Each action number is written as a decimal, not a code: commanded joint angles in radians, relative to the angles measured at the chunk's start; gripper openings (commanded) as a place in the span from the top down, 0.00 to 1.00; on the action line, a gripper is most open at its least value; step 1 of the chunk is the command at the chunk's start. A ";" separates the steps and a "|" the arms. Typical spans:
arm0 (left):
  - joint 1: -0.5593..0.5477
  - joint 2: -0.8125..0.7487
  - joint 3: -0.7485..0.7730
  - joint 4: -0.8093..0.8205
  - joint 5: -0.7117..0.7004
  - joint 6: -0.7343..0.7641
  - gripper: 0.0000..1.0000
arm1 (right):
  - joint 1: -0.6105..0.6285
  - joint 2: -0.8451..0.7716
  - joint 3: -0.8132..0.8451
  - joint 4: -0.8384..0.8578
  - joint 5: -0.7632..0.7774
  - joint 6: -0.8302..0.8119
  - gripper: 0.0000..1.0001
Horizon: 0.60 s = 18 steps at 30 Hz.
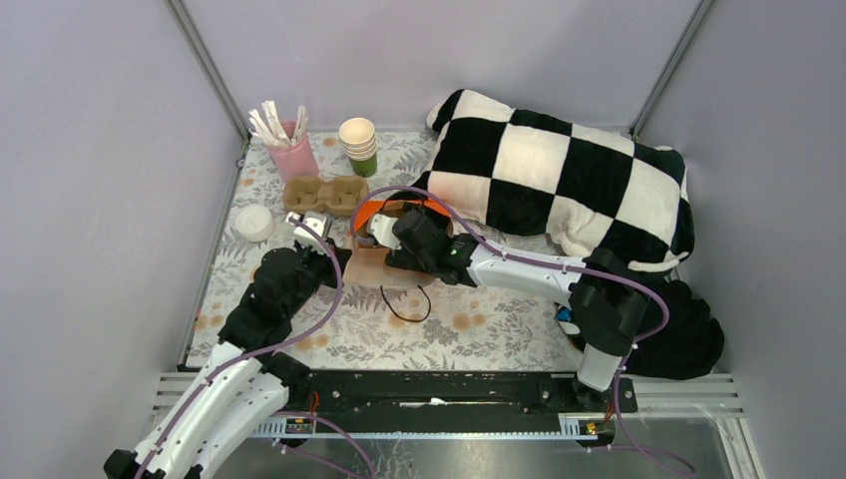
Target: Pack the takeout coffee
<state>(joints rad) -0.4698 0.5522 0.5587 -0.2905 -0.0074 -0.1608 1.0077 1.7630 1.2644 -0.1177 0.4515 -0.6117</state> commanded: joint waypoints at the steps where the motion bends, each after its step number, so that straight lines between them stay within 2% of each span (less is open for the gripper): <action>1: 0.002 0.008 0.052 -0.039 -0.008 -0.021 1.00 | -0.044 0.018 0.007 -0.008 0.011 0.042 0.02; 18: 0.002 0.158 0.200 -0.160 -0.057 -0.139 1.00 | -0.038 -0.069 0.115 -0.261 -0.098 0.129 0.00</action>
<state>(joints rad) -0.4698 0.7055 0.7082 -0.3912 -0.0265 -0.2642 0.9855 1.7557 1.3285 -0.2810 0.3771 -0.5346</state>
